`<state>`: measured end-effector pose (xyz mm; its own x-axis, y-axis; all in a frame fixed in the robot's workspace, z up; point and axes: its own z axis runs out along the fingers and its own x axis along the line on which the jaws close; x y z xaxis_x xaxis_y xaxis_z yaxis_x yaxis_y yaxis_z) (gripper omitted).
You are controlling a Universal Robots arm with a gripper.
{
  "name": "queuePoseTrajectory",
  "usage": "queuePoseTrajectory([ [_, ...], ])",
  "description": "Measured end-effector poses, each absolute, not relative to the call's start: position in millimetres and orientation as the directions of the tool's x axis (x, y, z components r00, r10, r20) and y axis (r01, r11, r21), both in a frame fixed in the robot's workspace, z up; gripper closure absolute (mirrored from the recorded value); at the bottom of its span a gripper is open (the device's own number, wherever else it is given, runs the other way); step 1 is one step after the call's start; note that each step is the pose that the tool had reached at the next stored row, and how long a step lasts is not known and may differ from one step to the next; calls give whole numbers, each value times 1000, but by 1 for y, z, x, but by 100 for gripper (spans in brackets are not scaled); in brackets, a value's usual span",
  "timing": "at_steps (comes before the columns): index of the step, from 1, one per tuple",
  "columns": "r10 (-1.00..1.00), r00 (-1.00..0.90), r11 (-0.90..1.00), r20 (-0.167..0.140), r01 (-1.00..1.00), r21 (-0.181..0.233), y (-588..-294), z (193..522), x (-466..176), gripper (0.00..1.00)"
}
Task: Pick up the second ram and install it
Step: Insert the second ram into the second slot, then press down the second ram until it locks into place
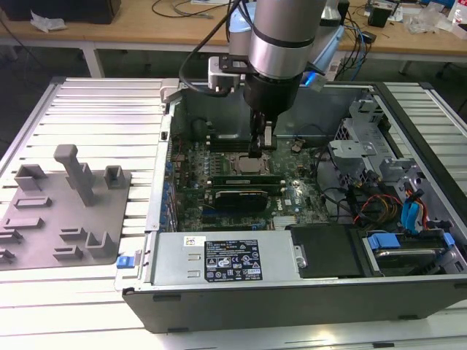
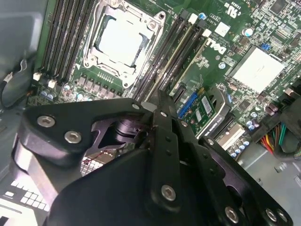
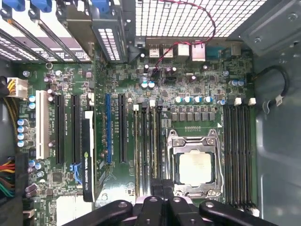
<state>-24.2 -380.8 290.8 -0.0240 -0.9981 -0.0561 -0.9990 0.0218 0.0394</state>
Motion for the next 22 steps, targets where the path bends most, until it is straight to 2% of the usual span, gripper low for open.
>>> queuePoseTrajectory([
  [11,-998,-24,22,-56,-999,40,-381,291,-24,89],
  [16,-998,-25,22,-55,-999,49,-381,281,22,89],
  [22,-998,-25,22,-55,-998,51,-381,263,36,89],
])
